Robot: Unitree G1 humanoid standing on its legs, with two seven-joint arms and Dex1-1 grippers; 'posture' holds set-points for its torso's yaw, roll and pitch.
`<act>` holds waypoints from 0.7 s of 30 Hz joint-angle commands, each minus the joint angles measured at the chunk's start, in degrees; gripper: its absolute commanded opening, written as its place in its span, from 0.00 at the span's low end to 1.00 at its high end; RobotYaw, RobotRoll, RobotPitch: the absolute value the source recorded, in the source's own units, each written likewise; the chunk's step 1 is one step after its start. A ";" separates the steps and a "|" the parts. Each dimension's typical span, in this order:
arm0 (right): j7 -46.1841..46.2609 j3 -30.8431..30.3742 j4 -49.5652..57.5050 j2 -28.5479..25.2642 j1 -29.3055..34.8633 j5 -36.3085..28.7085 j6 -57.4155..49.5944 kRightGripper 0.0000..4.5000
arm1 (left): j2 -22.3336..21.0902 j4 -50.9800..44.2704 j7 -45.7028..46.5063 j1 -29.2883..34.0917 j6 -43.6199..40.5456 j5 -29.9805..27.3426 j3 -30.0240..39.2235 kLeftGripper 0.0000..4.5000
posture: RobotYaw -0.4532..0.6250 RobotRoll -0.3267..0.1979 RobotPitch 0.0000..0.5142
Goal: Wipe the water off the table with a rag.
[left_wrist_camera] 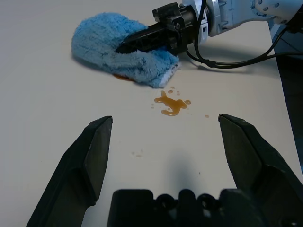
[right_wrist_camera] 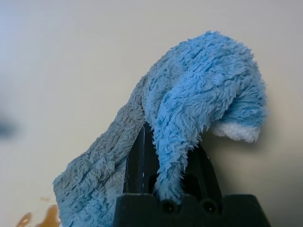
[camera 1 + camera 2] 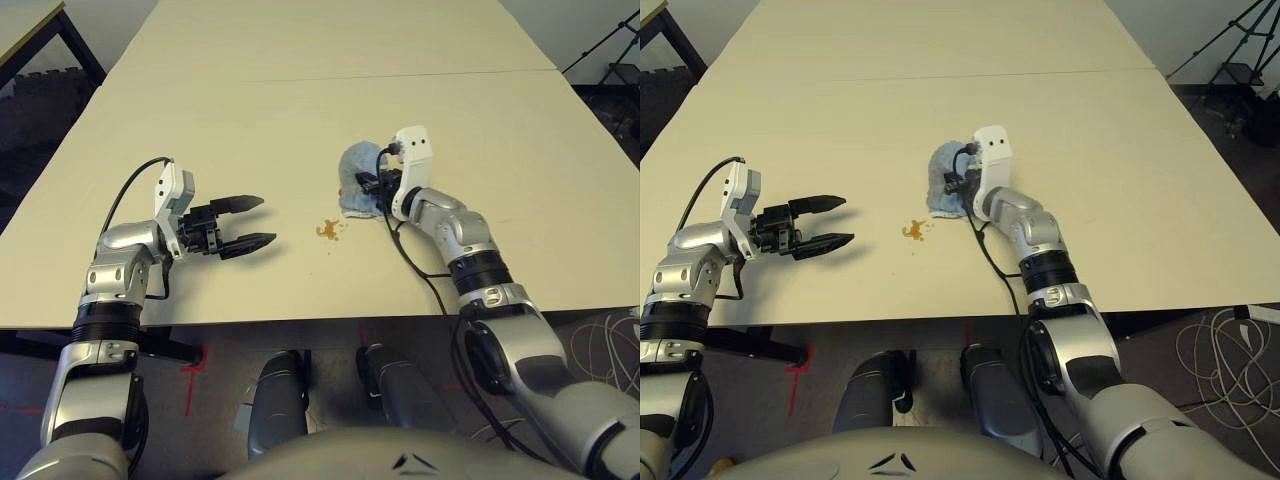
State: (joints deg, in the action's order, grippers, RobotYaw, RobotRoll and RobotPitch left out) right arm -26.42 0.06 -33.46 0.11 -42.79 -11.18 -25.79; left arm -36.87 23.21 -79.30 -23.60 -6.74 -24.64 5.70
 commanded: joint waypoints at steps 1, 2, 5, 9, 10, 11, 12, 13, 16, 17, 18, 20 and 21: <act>-2.04 -3.77 -3.22 2.49 0.28 1.17 -0.89 0.03 | 0.27 -1.02 0.27 0.61 0.25 -0.05 -0.06 1.00 | 0.27 0.62 0.25; -2.00 -3.65 -3.91 2.64 -0.21 1.30 -0.51 0.03 | 0.32 -1.27 0.36 0.80 0.21 -0.11 -0.04 1.00 | 0.27 0.62 0.25; -1.39 -2.42 -6.96 1.95 -2.35 1.60 1.69 0.03 | 0.45 -1.96 0.62 1.45 0.13 -0.30 0.11 1.00 | 0.27 0.62 0.25; -0.82 -0.31 -11.16 -0.41 -5.08 1.61 4.32 0.03 | 0.48 -2.71 0.94 2.10 -0.07 -0.52 0.19 1.00 | 0.28 0.62 0.25; -0.60 0.34 -12.30 -1.22 -5.86 1.54 5.03 0.03 | 0.50 -2.87 1.02 2.21 -0.12 -0.55 0.20 1.00 | 0.27 0.62 0.25; -0.43 0.90 -13.39 -1.94 -6.61 1.46 5.69 0.03 | 0.52 -2.94 1.07 2.27 -0.14 -0.57 0.19 1.00 | 0.27 0.62 0.25; -0.20 1.55 -14.48 -2.74 -7.41 1.31 6.35 0.03 | 0.57 -2.92 1.10 2.28 -0.12 -0.57 0.15 1.00 | 0.27 0.62 0.25; -0.03 2.03 -15.47 -3.42 -8.11 1.17 6.93 0.03 | 0.62 -2.83 1.13 2.22 -0.07 -0.55 0.09 1.00 | 0.27 0.62 0.25; 0.47 3.67 -18.45 -5.80 -10.21 0.87 8.58 0.03 | 0.89 -2.30 1.16 1.67 0.03 -0.45 -0.17 1.00 | 0.26 0.62 0.25; 0.56 4.10 -19.33 -6.54 -10.76 0.79 9.09 0.03 | 0.98 -2.18 1.16 1.52 0.05 -0.42 -0.23 1.00 | 0.26 0.62 0.25; 0.72 4.58 -20.17 -7.36 -11.26 0.75 9.60 0.03 | 1.08 -2.04 1.13 1.36 0.06 -0.40 -0.29 1.00 | 0.26 0.62 0.25; 0.93 5.46 -21.56 -8.86 -12.05 0.71 10.45 0.02 | 1.20 -1.85 1.08 1.14 0.07 -0.36 -0.36 1.00 | 0.25 0.62 0.25; 1.00 5.79 -22.10 -9.57 -12.31 0.68 10.79 0.02 | 1.25 -1.76 1.06 1.05 0.10 -0.33 -0.39 1.00 | 0.25 0.62 0.25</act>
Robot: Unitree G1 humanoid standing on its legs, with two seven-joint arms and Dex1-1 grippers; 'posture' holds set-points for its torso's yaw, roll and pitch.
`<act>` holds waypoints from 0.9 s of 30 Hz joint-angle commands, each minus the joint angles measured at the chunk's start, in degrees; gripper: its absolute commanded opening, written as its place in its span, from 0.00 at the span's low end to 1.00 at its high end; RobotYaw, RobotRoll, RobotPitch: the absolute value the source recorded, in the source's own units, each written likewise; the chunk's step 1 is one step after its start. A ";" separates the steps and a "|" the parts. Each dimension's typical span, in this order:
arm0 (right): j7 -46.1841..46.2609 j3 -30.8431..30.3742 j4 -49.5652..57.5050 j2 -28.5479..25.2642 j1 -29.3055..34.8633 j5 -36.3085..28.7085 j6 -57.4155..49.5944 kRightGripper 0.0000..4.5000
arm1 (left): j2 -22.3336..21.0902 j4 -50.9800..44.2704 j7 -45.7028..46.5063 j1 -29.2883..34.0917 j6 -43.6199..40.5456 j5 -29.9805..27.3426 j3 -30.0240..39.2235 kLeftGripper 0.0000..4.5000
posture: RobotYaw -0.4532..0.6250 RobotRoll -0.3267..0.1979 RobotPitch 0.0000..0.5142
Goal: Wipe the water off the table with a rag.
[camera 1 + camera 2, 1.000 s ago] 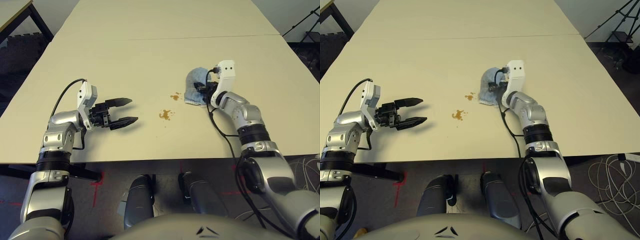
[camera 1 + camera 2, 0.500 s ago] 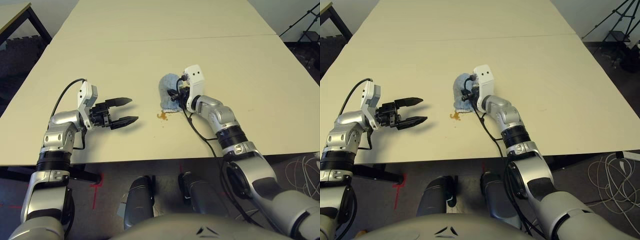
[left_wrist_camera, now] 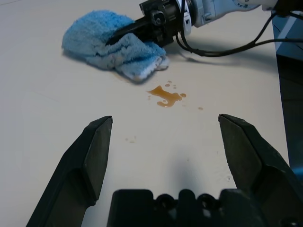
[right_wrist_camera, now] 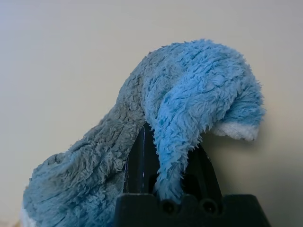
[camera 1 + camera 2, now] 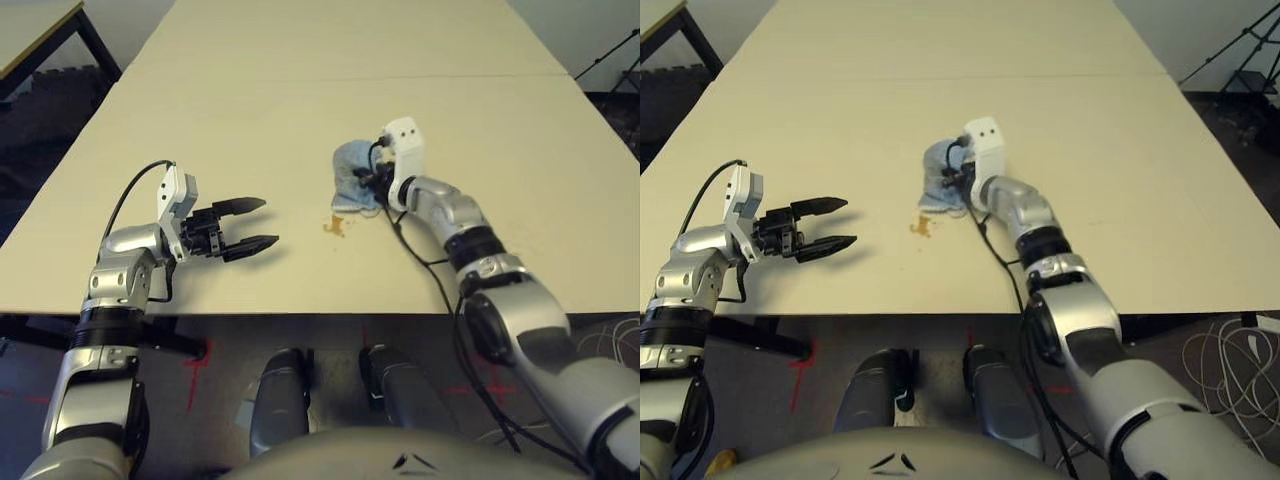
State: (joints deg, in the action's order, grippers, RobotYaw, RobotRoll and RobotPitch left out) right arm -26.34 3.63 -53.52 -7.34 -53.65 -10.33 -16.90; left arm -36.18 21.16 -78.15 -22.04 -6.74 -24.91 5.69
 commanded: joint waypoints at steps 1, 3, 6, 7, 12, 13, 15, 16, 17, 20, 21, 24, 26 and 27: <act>0.93 2.61 -2.50 -2.93 -1.67 -0.21 2.18 0.02 | 0.59 0.38 -0.11 -0.60 0.12 -0.03 -0.40 1.00 | 0.25 0.62 0.25; 0.87 3.43 -3.18 -4.54 -1.95 -0.25 2.59 0.02 | 0.63 0.57 -0.14 -0.76 0.16 0.02 -0.42 1.00 | 0.25 0.62 0.25; 0.04 4.38 -3.14 -7.15 -1.88 -0.59 2.15 0.02 | 0.62 0.62 -0.18 -0.85 0.13 0.04 -0.41 1.00 | 0.25 0.62 0.26; -0.84 4.47 -2.49 -8.14 -1.52 -0.76 1.12 0.02 | 0.59 0.63 -0.21 -0.85 0.10 0.04 -0.40 1.00 | 0.25 0.62 0.26; -6.48 3.45 8.59 -11.88 4.54 -2.25 -8.64 0.02 | -0.07 1.33 -0.77 -0.96 0.08 0.21 -0.30 1.00 | 0.24 0.62 0.27; -6.98 3.16 12.61 -11.99 6.63 -2.93 -11.41 0.02 | -0.59 1.34 -1.48 -0.80 -0.06 0.22 -0.40 1.00 | 0.24 0.62 0.27; -7.24 2.82 19.30 -11.82 9.96 -4.03 -15.91 0.02 | -1.29 1.53 -2.40 -0.74 -0.20 0.18 -0.43 1.00 | 0.24 0.62 0.27; -7.20 2.68 22.07 -11.67 11.29 -4.46 -17.77 0.02 | -1.49 1.68 -2.64 -0.81 -0.21 0.17 -0.36 1.00 | 0.24 0.62 0.27; -6.97 2.56 24.52 -11.42 12.45 -4.79 -19.37 0.02 | -1.56 1.87 -2.70 -0.96 -0.20 0.19 -0.28 1.00 | 0.24 0.62 0.27; -6.27 0.36 34.43 -8.42 17.84 -6.67 -25.90 0.02 | -2.16 2.41 -3.39 -1.58 -0.58 0.20 -0.20 1.00 | 0.23 0.62 0.28; -6.12 -0.16 36.42 -7.69 18.89 -6.94 -27.33 0.02 | -2.33 2.51 -3.69 -1.65 -0.64 0.19 -0.26 1.00 | 0.23 0.62 0.28; -5.84 -1.60 40.38 -6.11 20.89 -7.45 -30.45 0.02 | -2.68 2.47 -4.23 -1.60 -0.83 0.14 -0.27 1.00 | 0.24 0.62 0.28; -6.01 -2.67 42.09 -5.41 21.81 -7.84 -32.00 0.02 | -2.78 2.33 -4.37 -1.54 -0.90 0.14 -0.22 1.00 | 0.24 0.62 0.28; -6.30 -3.57 42.81 -4.93 22.25 -8.02 -32.78 0.02 | -2.86 2.20 -4.43 -1.46 -0.98 0.11 -0.21 1.00 | 0.24 0.62 0.28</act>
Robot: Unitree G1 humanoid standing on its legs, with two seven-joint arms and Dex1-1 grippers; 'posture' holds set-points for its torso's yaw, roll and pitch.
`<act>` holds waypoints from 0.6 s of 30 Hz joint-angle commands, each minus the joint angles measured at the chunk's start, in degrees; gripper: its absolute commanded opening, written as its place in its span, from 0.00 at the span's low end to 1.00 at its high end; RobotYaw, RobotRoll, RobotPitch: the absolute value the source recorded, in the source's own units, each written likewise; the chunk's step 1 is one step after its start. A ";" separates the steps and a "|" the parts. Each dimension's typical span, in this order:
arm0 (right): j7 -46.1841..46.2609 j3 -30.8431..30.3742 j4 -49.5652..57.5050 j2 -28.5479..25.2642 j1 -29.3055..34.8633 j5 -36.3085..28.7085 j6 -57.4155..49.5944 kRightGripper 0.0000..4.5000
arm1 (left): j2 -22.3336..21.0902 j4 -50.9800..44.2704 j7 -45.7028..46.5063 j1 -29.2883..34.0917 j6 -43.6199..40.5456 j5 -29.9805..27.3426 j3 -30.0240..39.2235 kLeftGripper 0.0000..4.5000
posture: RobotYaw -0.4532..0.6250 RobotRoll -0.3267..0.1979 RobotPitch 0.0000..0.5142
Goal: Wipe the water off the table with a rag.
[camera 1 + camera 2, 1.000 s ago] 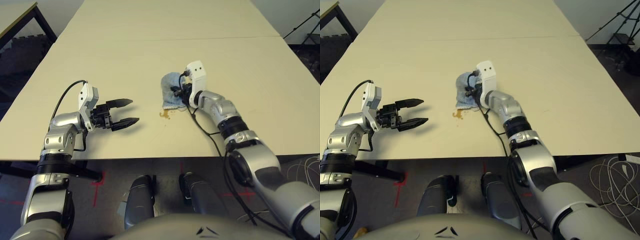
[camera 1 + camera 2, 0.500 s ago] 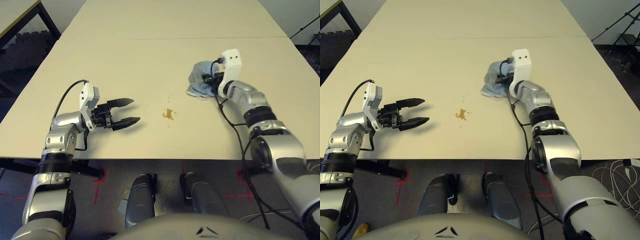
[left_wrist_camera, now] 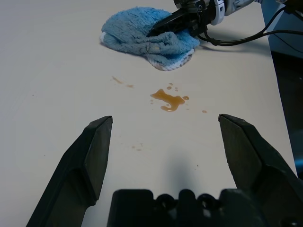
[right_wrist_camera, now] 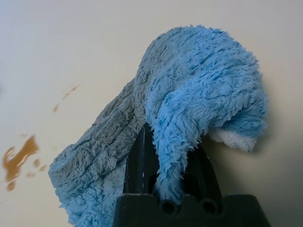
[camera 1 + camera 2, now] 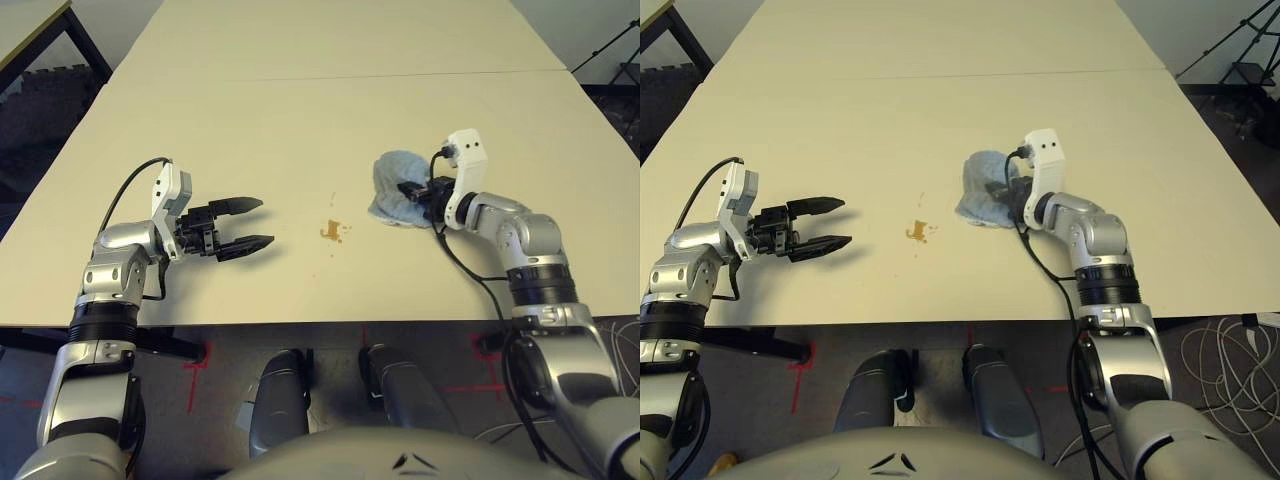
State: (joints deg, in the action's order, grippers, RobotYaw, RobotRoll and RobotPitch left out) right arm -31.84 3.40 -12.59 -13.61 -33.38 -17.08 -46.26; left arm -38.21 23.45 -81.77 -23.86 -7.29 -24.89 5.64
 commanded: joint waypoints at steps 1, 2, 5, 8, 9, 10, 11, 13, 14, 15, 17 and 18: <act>-1.10 -4.20 2.42 1.83 2.36 -1.42 -4.09 0.02 | -0.91 -0.28 -0.87 0.50 -0.51 0.03 -0.18 1.00 | 0.25 0.62 0.29; -1.39 -5.15 2.83 2.35 2.65 -1.49 -4.66 0.02 | -0.99 -0.43 -0.91 0.66 -0.54 -0.02 -0.17 1.00 | 0.25 0.62 0.29; -2.33 -7.58 3.45 3.09 2.98 -1.58 -5.64 0.02 | -1.02 -0.77 -0.88 0.96 -0.63 -0.08 -0.16 1.00 | 0.25 0.62 0.28; -4.18 -10.28 3.92 3.23 3.07 -1.76 -6.72 0.02 | -0.92 -1.11 -0.78 1.29 -0.69 -0.13 -0.13 1.00 | 0.26 0.62 0.28; -4.98 -11.18 4.14 3.13 3.10 -1.91 -7.22 0.02 | -0.90 -1.20 -0.76 1.39 -0.70 -0.15 -0.12 1.00 | 0.26 0.62 0.28; -6.07 -12.28 4.42 2.89 3.11 -2.13 -7.80 0.02 | -0.88 -1.27 -0.73 1.48 -0.70 -0.17 -0.10 1.00 | 0.26 0.62 0.28; -7.00 -13.24 4.66 2.63 3.13 -2.28 -8.19 0.02 | -0.84 -1.35 -0.67 1.56 -0.70 -0.18 -0.09 1.00 | 0.26 0.62 0.28; -8.93 -15.19 5.08 2.11 3.07 -2.57 -8.96 0.02 | -0.81 -1.53 -0.61 1.75 -0.74 -0.24 -0.06 1.00 | 0.26 0.62 0.28; -9.70 -16.01 5.22 1.86 3.03 -2.57 -9.07 0.02 | -0.77 -1.64 -0.57 1.86 -0.73 -0.26 -0.05 1.00 | 0.27 0.62 0.28; -10.55 -17.09 5.40 1.55 2.93 -2.50 -9.05 0.02 | -0.74 -1.74 -0.52 1.99 -0.71 -0.27 -0.05 1.00 | 0.27 0.62 0.28; -12.56 -19.60 5.92 0.71 2.74 -2.36 -9.11 0.02 | -0.66 -1.98 -0.44 2.25 -0.71 -0.32 -0.03 1.00 | 0.27 0.62 0.28; -13.35 -20.73 6.22 0.40 2.67 -2.27 -9.12 0.02 | -0.62 -2.10 -0.38 2.38 -0.72 -0.35 -0.02 1.00 | 0.27 0.62 0.28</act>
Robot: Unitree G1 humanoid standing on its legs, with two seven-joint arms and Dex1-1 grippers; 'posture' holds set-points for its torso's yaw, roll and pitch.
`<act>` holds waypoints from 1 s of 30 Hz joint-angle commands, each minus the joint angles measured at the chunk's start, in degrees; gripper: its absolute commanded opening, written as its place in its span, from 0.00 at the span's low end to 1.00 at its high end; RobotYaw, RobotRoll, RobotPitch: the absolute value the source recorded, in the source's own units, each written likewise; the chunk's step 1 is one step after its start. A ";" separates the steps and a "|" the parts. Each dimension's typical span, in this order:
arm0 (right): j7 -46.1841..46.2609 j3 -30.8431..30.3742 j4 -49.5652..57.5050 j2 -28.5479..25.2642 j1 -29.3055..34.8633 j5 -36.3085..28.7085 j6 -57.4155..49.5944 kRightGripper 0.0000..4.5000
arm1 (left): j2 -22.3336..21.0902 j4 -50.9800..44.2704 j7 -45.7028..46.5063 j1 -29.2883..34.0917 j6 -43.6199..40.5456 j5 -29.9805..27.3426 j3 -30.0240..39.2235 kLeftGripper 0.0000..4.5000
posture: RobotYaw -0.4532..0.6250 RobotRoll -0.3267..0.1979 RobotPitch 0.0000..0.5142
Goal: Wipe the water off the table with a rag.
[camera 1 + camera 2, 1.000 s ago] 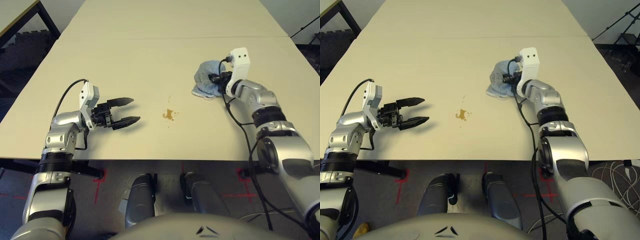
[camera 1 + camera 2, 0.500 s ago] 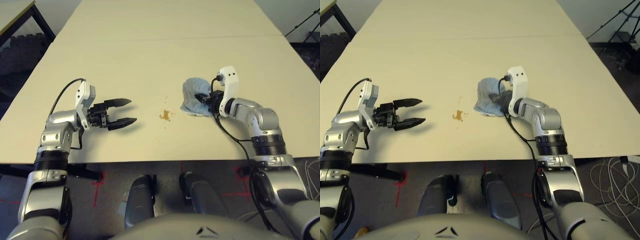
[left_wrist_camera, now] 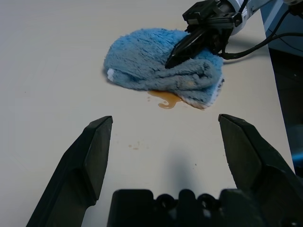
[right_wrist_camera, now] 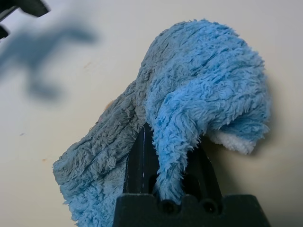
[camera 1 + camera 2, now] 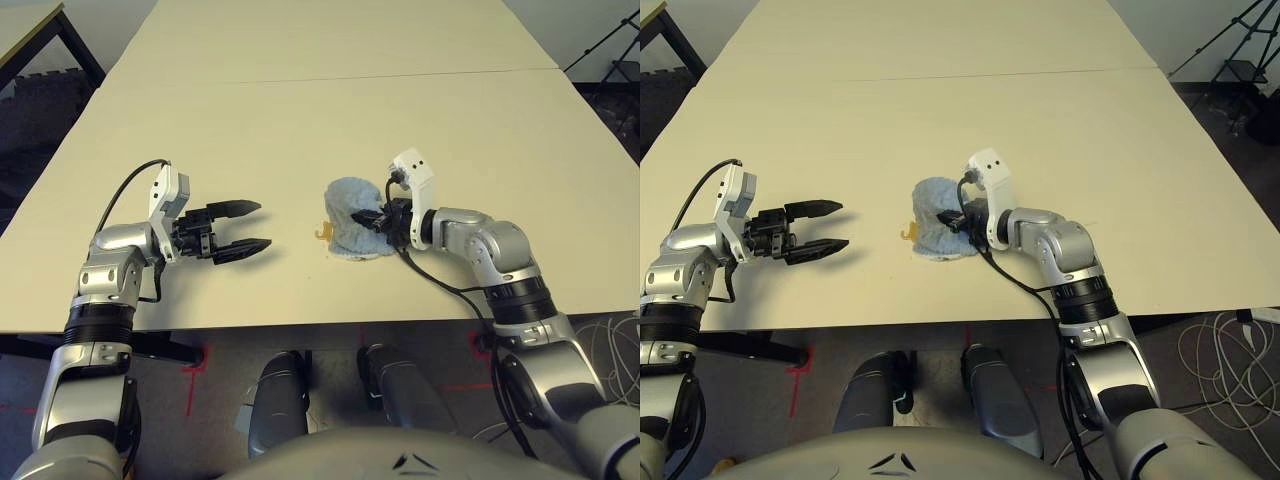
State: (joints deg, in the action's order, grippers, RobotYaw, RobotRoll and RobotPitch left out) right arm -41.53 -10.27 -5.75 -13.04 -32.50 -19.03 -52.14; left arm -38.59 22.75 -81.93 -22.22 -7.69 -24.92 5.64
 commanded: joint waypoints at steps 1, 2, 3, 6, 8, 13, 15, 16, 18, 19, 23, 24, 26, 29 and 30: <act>-4.40 -8.07 -0.32 -0.49 1.77 -0.21 -3.19 0.02 | -0.20 -1.56 -0.16 0.88 -0.34 -0.35 -0.02 1.00 | 0.27 0.62 0.29; -5.10 -8.96 -0.03 -0.80 1.73 -0.14 -3.10 0.02 | -0.16 -1.69 -0.10 1.00 -0.35 -0.37 -0.02 1.00 | 0.27 0.62 0.29; -5.82 -9.85 0.36 -1.06 1.68 -0.21 -3.16 0.02 | -0.12 -1.82 -0.05 1.13 -0.38 -0.39 -0.02 1.00 | 0.27 0.62 0.29; -7.89 -11.74 1.21 -1.62 1.45 -0.54 -3.26 0.02 | -0.04 -2.19 0.12 1.46 -0.49 -0.42 -0.03 1.00 | 0.27 0.62 0.29; -8.34 -12.02 1.45 -1.66 1.37 -0.63 -3.20 0.02 | 0.02 -2.47 0.22 1.66 -0.57 -0.45 -0.05 1.00 | 0.27 0.62 0.29; -5.25 -8.72 -0.78 -0.51 0.77 0.26 -1.58 0.02 | 0.16 -2.68 0.35 1.81 -0.63 -0.48 -0.10 1.00 | 0.27 0.62 0.29; -2.76 -5.32 -3.15 0.54 -0.21 0.26 -0.60 0.02 | 0.30 -2.66 0.37 1.80 -0.58 -0.45 -0.20 1.00 | 0.27 0.62 0.29; -1.03 -2.98 -4.83 1.07 -1.07 0.38 0.28 0.02 | 0.39 -2.66 0.38 1.72 -0.60 -0.43 -0.28 1.00 | 0.26 0.62 0.29; 2.18 1.39 -8.65 1.64 -3.18 0.93 2.81 0.02 | 0.63 -2.40 0.41 1.36 -0.53 -0.33 -0.46 1.00 | 0.26 0.62 0.29; 3.31 2.94 -10.18 1.71 -4.10 1.12 3.90 0.02 | 0.75 -2.27 0.43 1.18 -0.50 -0.27 -0.53 1.00 | 0.26 0.62 0.29; 6.39 6.58 -15.64 1.20 -7.37 1.56 8.14 0.02 | 1.09 -1.41 0.43 0.26 -0.31 0.03 -0.63 1.00 | 0.25 0.62 0.28; 7.27 7.58 -17.13 1.00 -8.26 1.71 9.40 0.02 | 1.16 -1.08 0.41 -0.05 -0.22 0.12 -0.65 1.00 | 0.25 0.62 0.28; 8.47 8.92 -19.30 0.74 -9.50 1.83 11.24 0.02 | 1.24 -0.62 0.34 -0.45 -0.05 0.26 -0.65 1.00 | 0.25 0.62 0.28; 10.47 11.77 -22.51 0.41 -11.41 1.58 13.58 0.02 | 1.29 -0.09 0.29 -0.86 0.16 0.37 -0.60 1.00 | 0.25 0.62 0.28; 11.52 13.50 -23.97 -0.01 -12.49 1.22 14.57 0.02 | 1.30 0.25 0.27 -1.06 0.30 0.44 -0.58 1.00 | 0.25 0.62 0.28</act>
State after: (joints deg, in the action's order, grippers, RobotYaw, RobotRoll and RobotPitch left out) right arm -31.64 0.06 -27.77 -12.16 -43.35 -17.63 -39.78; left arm -37.34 21.65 -81.56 -22.36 -7.83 -24.99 5.56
